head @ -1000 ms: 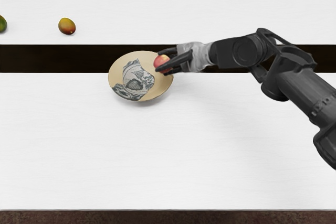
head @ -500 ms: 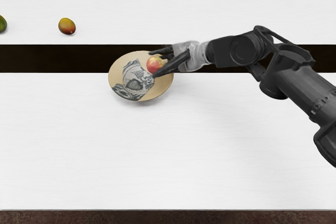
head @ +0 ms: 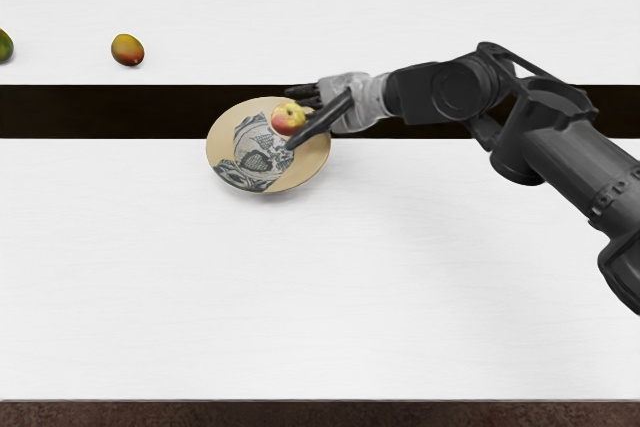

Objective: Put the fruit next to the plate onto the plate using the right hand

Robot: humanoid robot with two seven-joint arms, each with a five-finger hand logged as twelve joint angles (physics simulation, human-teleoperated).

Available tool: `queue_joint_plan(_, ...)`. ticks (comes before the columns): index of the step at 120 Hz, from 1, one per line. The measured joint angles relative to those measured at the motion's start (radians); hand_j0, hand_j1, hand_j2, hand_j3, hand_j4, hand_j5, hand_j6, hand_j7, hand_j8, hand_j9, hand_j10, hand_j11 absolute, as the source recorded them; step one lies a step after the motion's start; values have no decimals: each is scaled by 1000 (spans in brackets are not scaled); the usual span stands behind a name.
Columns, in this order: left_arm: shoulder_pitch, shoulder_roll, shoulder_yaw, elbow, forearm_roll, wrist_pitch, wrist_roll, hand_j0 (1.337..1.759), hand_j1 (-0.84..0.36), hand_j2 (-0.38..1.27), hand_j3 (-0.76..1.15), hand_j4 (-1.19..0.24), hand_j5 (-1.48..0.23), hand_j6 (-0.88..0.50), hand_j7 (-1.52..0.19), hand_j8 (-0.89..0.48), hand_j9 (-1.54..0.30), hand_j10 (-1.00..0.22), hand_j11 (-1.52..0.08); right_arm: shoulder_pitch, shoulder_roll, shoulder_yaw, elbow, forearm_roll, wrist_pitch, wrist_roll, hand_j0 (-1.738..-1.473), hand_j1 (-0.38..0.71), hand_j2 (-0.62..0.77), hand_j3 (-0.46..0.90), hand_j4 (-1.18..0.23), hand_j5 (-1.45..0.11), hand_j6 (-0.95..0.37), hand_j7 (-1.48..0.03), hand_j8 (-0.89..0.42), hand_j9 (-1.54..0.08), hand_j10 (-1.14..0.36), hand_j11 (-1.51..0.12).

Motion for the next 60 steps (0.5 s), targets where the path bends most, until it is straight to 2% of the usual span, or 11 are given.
queue_joint_plan(31, 0, 0, 0, 0, 0, 0, 0, 1658, 335, 2, 0, -12, -15, -12, -15, -12, -15, -12, -15, 0, 0, 0, 14, 0, -5, 0, -1658, -342, 1, 0, -4, -8, 31, -9, 84, -10, -255, -9)
queue_joint_plan(60, 0, 0, 0, 0, 0, 0, 0, 1658, 335, 2, 0, -12, -15, -12, -15, -12, -15, -12, -15, 0, 0, -1, 12, -6, -5, 0, -1658, -347, 0, 0, 0, -2, 10, -3, 27, -3, -78, -3)
